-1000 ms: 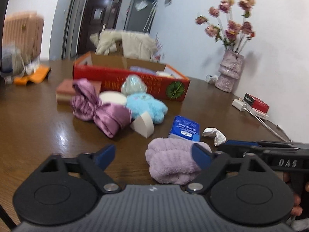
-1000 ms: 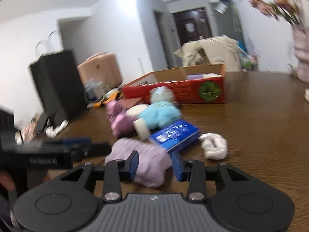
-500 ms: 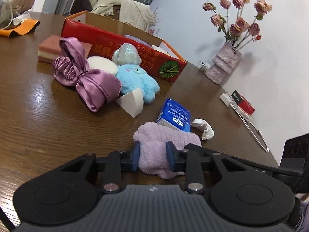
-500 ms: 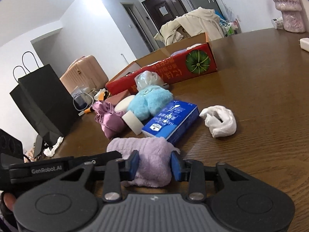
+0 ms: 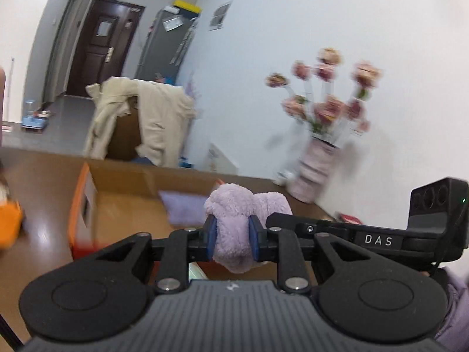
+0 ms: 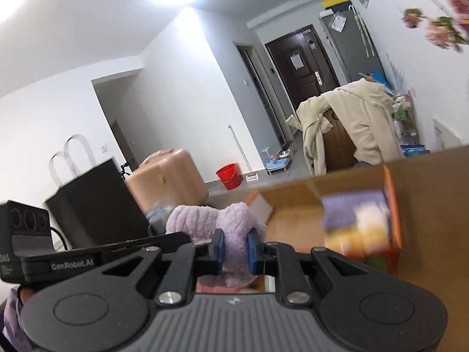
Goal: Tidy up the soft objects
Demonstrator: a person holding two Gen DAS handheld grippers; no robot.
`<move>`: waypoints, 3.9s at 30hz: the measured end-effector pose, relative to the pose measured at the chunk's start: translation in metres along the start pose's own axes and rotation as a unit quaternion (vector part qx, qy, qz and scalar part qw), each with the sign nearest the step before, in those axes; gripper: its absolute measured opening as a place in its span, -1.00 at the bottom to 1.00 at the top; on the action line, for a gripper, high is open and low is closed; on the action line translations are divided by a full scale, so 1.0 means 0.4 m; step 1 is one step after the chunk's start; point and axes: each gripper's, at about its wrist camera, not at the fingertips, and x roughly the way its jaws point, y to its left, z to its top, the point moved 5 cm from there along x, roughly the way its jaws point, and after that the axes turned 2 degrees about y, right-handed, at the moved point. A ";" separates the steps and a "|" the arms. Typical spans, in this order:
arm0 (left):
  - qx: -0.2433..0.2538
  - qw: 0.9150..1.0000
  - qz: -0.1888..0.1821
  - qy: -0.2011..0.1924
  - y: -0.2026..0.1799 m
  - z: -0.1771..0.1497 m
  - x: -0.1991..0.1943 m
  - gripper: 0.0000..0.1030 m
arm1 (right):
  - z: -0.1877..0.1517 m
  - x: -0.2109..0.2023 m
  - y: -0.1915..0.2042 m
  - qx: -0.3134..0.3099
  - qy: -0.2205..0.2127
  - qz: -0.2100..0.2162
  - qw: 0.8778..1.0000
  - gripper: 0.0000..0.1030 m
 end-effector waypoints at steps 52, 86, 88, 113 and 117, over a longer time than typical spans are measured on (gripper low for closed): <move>0.072 0.986 0.139 -0.064 -0.008 0.012 -0.250 0.97 | 0.136 -0.189 0.106 -0.152 -0.029 -0.186 0.970 0.46; -0.012 0.994 0.112 0.008 0.223 -0.287 -0.052 0.06 | -0.475 -0.041 0.217 -0.082 0.032 -0.135 0.987 -0.23; -0.023 0.995 0.083 0.051 0.241 -0.328 -0.032 -0.44 | -0.471 -0.017 0.209 -0.067 0.033 -0.128 0.989 -0.23; -0.048 0.994 0.015 0.095 0.290 -0.393 -0.008 -0.20 | -0.432 0.189 0.136 -0.054 0.077 -0.137 0.986 -0.20; -0.076 0.993 0.016 0.094 0.295 -0.410 -0.029 -0.31 | -0.444 0.196 0.147 -0.071 0.090 -0.131 0.985 -0.52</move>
